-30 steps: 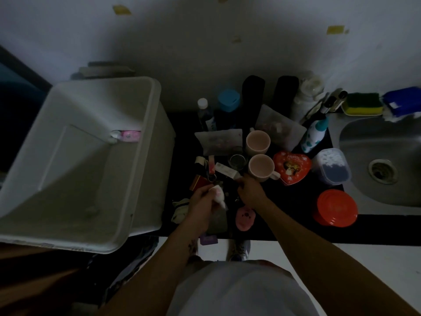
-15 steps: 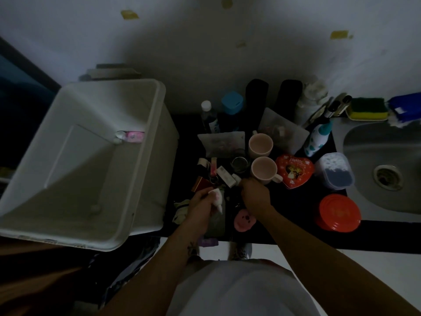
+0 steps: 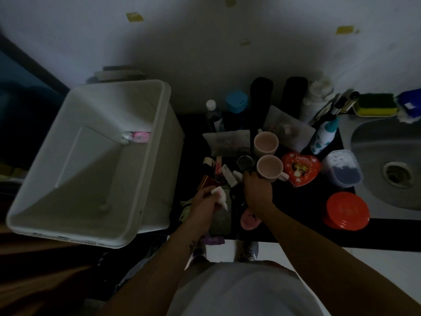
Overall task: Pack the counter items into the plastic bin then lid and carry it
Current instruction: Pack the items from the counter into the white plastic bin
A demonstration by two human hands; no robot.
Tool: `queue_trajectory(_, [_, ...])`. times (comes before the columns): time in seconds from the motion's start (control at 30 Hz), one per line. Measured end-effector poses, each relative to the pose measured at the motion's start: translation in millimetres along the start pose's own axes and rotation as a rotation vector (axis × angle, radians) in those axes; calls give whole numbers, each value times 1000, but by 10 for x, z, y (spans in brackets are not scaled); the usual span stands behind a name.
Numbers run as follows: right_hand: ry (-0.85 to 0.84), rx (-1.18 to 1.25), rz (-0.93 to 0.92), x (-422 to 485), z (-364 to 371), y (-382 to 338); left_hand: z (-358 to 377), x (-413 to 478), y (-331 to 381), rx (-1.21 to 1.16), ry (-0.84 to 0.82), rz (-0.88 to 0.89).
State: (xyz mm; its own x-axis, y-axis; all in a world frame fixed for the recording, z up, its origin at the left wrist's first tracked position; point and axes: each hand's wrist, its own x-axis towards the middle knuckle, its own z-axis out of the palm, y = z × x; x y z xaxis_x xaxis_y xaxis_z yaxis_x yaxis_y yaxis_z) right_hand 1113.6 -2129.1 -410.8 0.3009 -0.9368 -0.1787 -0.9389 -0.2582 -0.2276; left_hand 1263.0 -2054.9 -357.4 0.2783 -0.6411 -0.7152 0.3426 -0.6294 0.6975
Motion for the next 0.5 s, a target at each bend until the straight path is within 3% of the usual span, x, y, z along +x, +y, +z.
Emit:
queue_trajectory(0.2, [206,181,-8,-118,-179,0,4,-2,90,29,25,5])
queue_trajectory(0.33, [295,518,13,-212,-331,-5,24,31,180,27,-26,4])
queue_trajectory(0.5, [258,1004,156,-218,-496,-96,45,72,384,-13,-36,-5])
